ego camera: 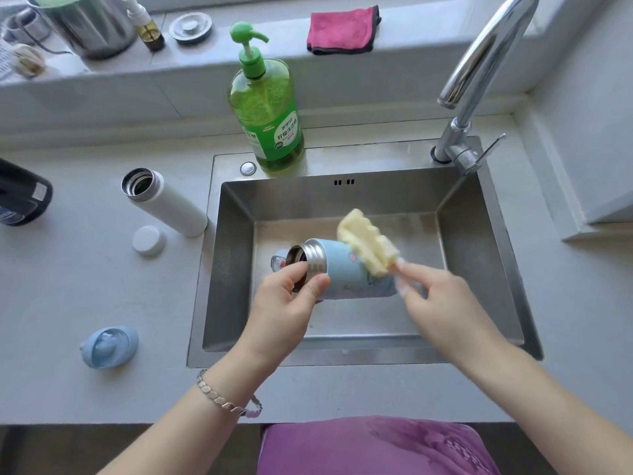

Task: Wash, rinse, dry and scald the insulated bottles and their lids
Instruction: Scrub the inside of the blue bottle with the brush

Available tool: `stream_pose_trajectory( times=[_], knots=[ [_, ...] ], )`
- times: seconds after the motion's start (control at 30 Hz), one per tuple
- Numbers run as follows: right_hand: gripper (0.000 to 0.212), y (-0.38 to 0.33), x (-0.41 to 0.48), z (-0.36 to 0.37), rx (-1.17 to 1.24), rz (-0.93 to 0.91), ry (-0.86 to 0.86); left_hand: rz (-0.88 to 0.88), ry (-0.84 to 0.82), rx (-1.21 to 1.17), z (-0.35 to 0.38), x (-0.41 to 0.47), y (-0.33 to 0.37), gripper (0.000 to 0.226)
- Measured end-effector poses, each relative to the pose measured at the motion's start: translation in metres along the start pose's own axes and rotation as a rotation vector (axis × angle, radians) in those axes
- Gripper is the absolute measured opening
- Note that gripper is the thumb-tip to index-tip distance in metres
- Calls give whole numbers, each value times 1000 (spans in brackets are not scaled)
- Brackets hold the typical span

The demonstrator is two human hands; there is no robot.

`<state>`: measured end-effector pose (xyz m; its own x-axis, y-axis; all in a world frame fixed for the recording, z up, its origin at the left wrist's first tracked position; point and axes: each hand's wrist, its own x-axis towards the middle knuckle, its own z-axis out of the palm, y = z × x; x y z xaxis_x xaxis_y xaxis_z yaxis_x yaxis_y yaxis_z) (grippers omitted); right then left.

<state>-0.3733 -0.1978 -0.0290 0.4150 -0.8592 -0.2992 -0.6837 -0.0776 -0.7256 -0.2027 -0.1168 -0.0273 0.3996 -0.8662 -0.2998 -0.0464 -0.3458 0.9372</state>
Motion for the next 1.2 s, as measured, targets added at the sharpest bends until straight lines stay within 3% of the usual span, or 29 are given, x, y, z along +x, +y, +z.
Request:
stream_pose_trajectory(
  times=[0.07,0.2,0.33,0.4,0.47,0.6,0.73,0.83,0.97,1.07,1.1,1.2],
  knots=[
    [30,-12,-15,9,7,-133,-59,-73,78,-84,3,1,1,17],
    [32,8,4,4,-92,12,146,-273,160,-408,5,5,10,20],
    [34,-10,-18,28,-192,-302,151,-397,173,-632,7,10,21,27],
    [33,3,-7,20,-172,-222,221,-434,191,-695,6,11,28,27],
    [33,12,3,15,-111,-104,303,-475,221,-718,4,13,31,27],
    [35,2,-14,27,-215,-336,204,-526,205,-674,4,14,32,30],
    [32,19,-1,20,-90,-123,306,-487,200,-576,2,12,28,29],
    [37,5,-25,32,-133,-354,181,-444,178,-558,5,10,26,25],
    [29,24,-10,17,-65,-142,287,-385,175,-527,5,10,22,23],
    [31,25,-19,17,-167,-282,228,-339,163,-465,2,10,17,20],
    [30,28,-19,16,-122,-238,206,-319,145,-423,1,9,14,18],
    [33,47,8,-5,181,187,219,-244,89,-277,-5,5,4,17]
  ],
)
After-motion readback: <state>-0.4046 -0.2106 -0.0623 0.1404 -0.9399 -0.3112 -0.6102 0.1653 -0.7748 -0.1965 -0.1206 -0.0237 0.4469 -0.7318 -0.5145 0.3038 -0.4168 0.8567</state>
